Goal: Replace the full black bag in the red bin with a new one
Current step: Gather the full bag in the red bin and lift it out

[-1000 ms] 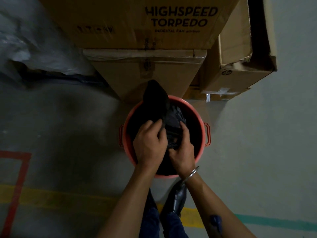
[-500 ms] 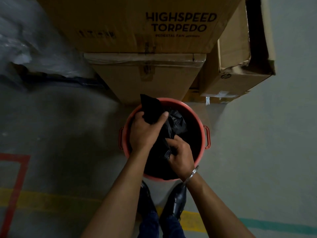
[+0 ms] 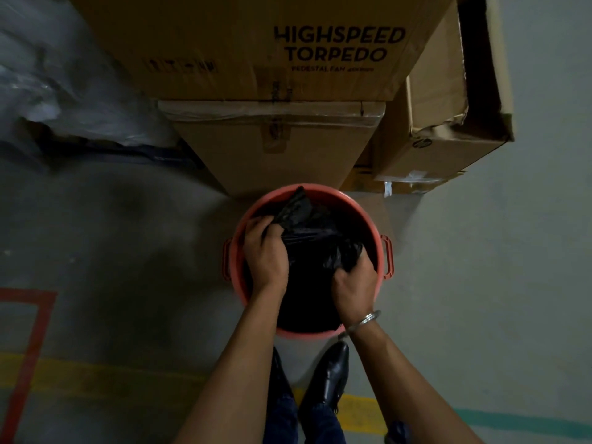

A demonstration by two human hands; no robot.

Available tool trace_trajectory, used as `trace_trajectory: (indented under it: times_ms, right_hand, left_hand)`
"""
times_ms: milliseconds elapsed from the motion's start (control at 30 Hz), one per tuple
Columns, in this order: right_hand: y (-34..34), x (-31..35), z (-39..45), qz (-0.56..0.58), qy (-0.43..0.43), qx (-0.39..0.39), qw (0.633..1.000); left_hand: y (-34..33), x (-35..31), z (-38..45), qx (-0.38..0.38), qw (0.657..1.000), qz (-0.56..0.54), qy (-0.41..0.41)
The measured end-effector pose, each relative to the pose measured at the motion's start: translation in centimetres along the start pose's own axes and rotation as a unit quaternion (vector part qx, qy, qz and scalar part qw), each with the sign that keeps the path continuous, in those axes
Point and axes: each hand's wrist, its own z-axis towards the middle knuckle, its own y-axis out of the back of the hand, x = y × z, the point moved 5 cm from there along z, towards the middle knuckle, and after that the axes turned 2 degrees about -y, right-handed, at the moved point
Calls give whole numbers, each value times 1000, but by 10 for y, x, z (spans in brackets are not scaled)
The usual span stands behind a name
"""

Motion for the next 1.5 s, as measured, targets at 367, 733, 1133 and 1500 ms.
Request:
trace_trajectory:
  times_ms: [367, 733, 1133, 1500]
  right_hand:
    - [-12, 35, 21, 37, 24, 63, 997]
    - [-20, 22, 17, 39, 32, 184, 982]
    - [-4, 10, 26, -62, -7, 25, 998]
    - [-24, 25, 7, -109, 162, 238, 951]
  left_hand:
    - [-10, 43, -26, 328, 934, 141, 15]
    - [0, 16, 12, 64, 987, 145, 32]
    - [15, 17, 1, 37, 993, 107, 26]
    - [10, 16, 8, -31, 987, 54, 147]
